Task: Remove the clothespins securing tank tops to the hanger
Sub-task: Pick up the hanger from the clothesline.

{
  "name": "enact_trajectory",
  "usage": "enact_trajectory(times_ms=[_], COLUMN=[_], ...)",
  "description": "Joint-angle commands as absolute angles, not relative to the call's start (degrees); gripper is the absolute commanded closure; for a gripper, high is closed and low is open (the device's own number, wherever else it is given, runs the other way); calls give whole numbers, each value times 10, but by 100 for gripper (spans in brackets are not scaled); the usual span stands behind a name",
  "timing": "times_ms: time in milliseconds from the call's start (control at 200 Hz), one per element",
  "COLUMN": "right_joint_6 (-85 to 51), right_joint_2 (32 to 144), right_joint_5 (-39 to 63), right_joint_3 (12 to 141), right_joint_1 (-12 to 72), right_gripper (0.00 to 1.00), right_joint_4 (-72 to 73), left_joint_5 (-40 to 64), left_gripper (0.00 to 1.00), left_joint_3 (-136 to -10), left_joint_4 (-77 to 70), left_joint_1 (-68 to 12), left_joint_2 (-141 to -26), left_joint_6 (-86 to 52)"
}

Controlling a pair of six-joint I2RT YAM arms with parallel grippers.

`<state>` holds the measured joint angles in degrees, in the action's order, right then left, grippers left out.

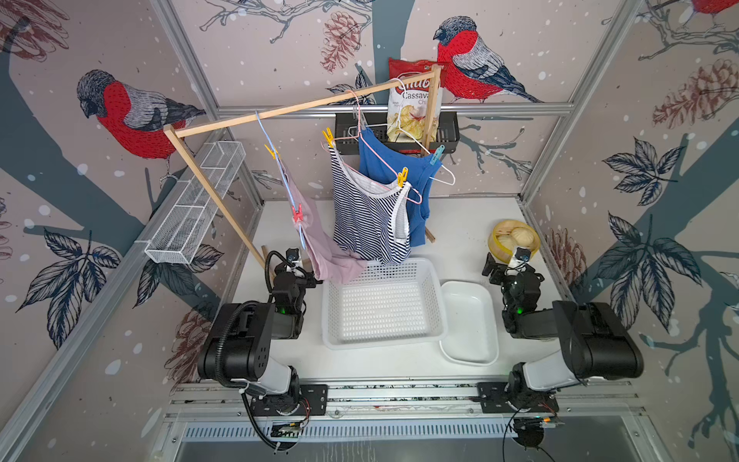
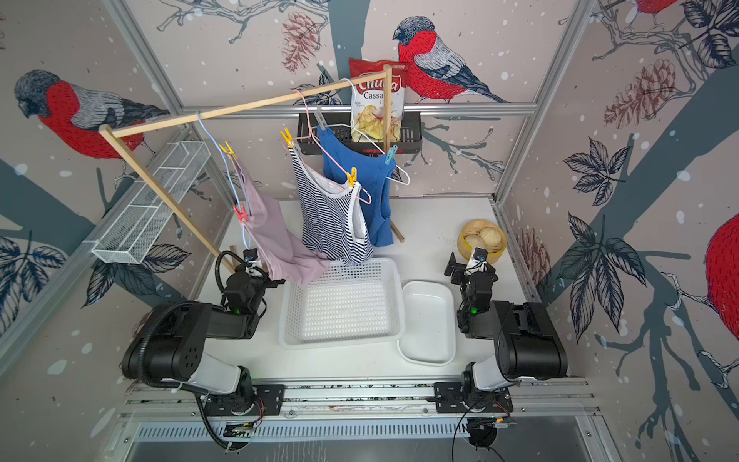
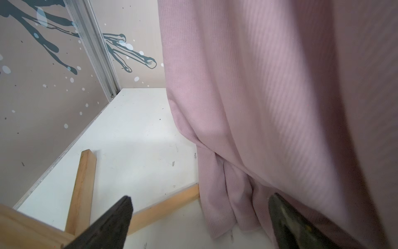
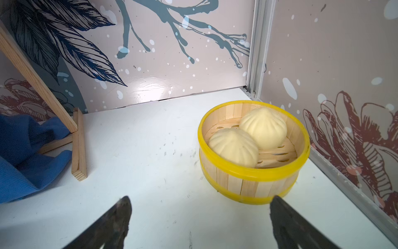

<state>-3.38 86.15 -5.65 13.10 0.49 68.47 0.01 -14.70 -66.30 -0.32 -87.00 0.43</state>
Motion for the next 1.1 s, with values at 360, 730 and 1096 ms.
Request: enact_trajectory(times_ms=[360,730,1096], right_joint_6=[-38,-42,-21], right_joint_2=[861,862,807], right_joint_5=[-62,-50,-171], right_joint_3=[134,135,233], right_joint_1=[6,0,66], right_gripper=[0,0,0], right_joint_4=[688,686,474], left_joint_5=[4,-10,-126], left_gripper=[3,3,3], left_joint_3=[-147,-152,-129], left_joint_4=[-683,-674,-557], left_joint_1=[-3,-1,-25], left_joint_2=[-868,-871,-686], left_joint_6=[10,2,-47])
